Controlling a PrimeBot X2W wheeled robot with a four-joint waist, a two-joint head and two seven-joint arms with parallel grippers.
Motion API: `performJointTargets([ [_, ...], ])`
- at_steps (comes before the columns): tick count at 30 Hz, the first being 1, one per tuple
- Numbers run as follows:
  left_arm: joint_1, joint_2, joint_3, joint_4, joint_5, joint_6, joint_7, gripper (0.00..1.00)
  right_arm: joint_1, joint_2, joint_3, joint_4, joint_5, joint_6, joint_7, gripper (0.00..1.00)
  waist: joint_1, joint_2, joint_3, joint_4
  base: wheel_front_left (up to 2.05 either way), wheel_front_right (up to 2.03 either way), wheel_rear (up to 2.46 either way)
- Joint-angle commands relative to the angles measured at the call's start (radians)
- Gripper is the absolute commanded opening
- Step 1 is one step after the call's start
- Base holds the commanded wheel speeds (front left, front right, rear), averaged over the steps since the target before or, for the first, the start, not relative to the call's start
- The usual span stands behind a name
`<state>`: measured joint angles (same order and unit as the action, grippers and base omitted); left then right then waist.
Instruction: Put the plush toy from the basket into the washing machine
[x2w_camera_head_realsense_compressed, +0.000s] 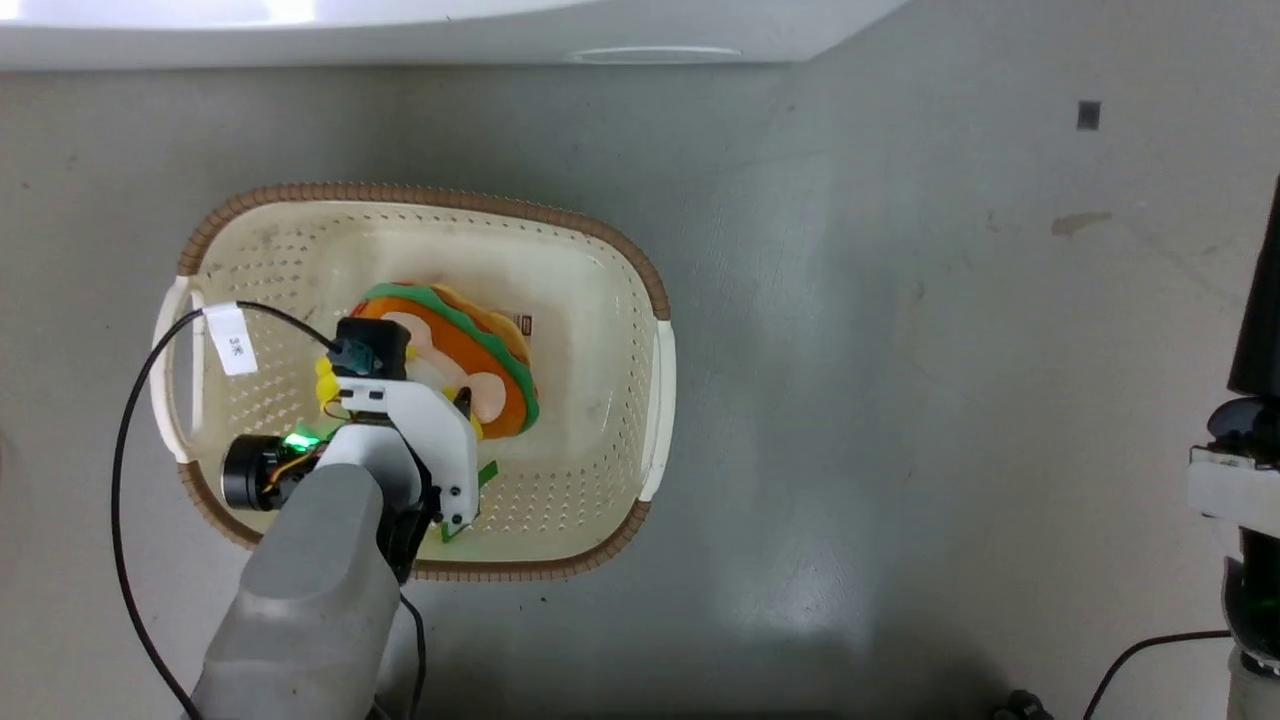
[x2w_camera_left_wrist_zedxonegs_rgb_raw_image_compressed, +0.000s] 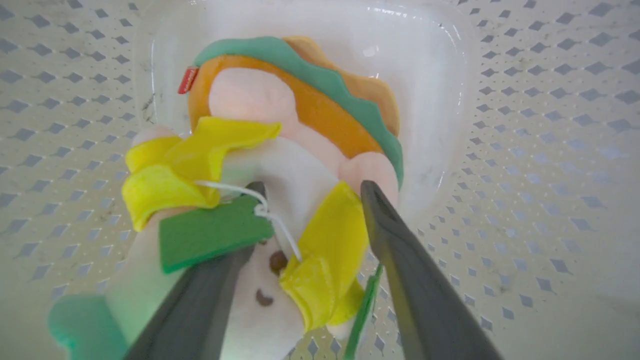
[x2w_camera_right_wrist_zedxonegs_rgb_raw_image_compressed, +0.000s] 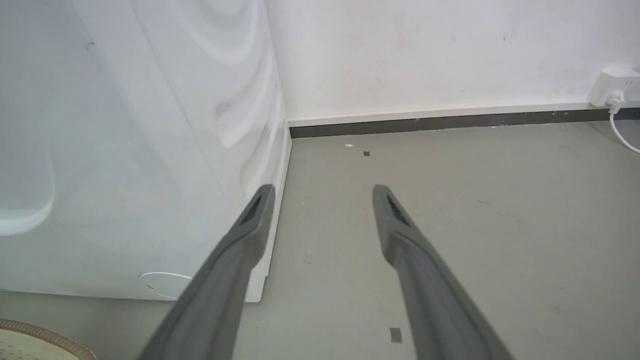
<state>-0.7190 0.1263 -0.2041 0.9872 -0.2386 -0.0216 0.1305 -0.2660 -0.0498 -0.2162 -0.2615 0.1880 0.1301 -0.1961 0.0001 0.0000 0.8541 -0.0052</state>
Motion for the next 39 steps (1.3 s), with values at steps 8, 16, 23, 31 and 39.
performJointTargets([
  [8, -0.092, 0.014, -0.031, 0.100, -0.030, -0.009, 0.007, 1.00, -0.050, 0.000, -0.019, -0.025, 0.022, 0.001, -0.025, 1.00, -0.0001, 0.0000, 0.082, -0.008, 0.00, 0.00, 0.00],
  [16, -0.156, 0.023, -0.073, 0.182, -0.042, -0.024, 0.000, 0.00, -0.085, 0.000, -0.040, -0.046, 0.035, 0.001, -0.041, 1.00, -0.0001, 0.0000, 0.146, -0.010, 0.00, 0.00, 0.00],
  [23, -0.211, 0.035, -0.097, 0.254, -0.066, -0.031, -0.009, 0.00, -0.112, 0.000, -0.053, -0.060, 0.048, 0.001, -0.056, 1.00, -0.0001, 0.0000, 0.186, -0.013, 0.00, 0.00, 0.00],
  [31, -0.243, 0.047, -0.115, 0.304, -0.089, -0.039, -0.012, 0.00, -0.130, 0.000, -0.056, -0.060, 0.061, 0.001, -0.066, 1.00, -0.0001, 0.0000, 0.197, -0.024, 0.00, 0.00, 0.00],
  [39, -0.214, 0.048, -0.125, 0.304, -0.099, -0.054, -0.039, 0.00, -0.123, 0.000, -0.047, -0.029, 0.067, 0.001, -0.066, 1.00, -0.0001, 0.0000, 0.120, -0.029, 0.00, 0.00, 0.00],
])
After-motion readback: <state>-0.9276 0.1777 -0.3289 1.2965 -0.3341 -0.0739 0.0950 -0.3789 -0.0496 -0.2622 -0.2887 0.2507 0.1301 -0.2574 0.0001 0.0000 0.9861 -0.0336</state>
